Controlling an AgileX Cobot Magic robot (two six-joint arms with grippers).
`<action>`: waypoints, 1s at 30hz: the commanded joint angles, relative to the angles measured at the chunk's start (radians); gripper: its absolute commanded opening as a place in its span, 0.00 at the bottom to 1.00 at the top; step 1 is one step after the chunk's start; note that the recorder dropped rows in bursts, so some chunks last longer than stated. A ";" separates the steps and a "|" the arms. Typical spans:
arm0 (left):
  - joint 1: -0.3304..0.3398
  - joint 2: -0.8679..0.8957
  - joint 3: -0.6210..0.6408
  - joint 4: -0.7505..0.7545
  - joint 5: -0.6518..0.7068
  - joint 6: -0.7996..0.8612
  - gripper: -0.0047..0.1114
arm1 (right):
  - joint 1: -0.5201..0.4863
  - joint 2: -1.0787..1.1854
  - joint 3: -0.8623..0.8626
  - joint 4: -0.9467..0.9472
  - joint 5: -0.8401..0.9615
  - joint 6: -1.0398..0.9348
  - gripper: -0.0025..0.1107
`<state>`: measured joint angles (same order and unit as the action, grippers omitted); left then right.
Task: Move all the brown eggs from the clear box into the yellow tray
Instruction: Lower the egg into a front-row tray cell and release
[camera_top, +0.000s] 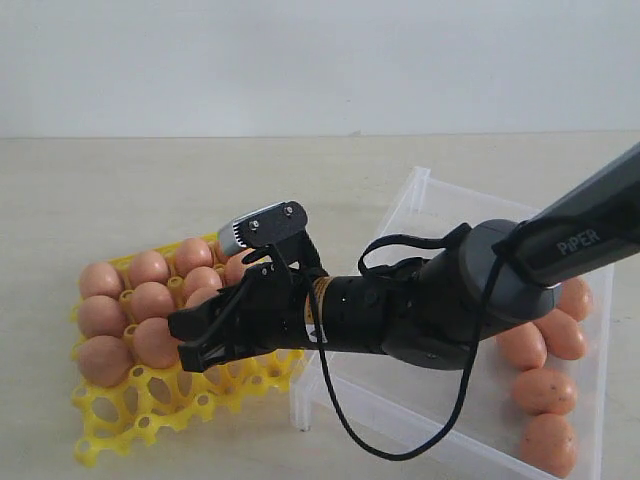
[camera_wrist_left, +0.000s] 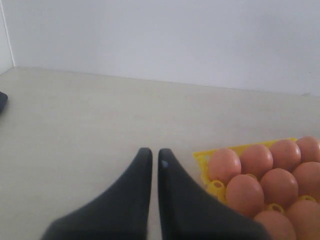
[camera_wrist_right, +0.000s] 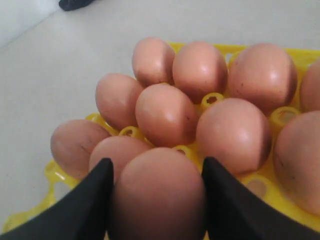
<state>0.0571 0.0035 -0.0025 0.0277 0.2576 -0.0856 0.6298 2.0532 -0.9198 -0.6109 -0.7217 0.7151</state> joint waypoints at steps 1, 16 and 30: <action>0.003 -0.003 0.003 0.002 -0.003 0.000 0.08 | -0.002 -0.004 -0.021 -0.011 -0.003 0.001 0.02; 0.003 -0.003 0.003 0.002 -0.003 0.000 0.08 | -0.002 -0.004 -0.025 -0.025 0.075 -0.001 0.31; 0.003 -0.003 0.003 0.002 -0.003 0.000 0.08 | -0.002 -0.004 -0.025 -0.025 0.087 0.012 0.52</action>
<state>0.0571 0.0035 -0.0025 0.0277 0.2576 -0.0856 0.6298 2.0532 -0.9424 -0.6296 -0.6361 0.7261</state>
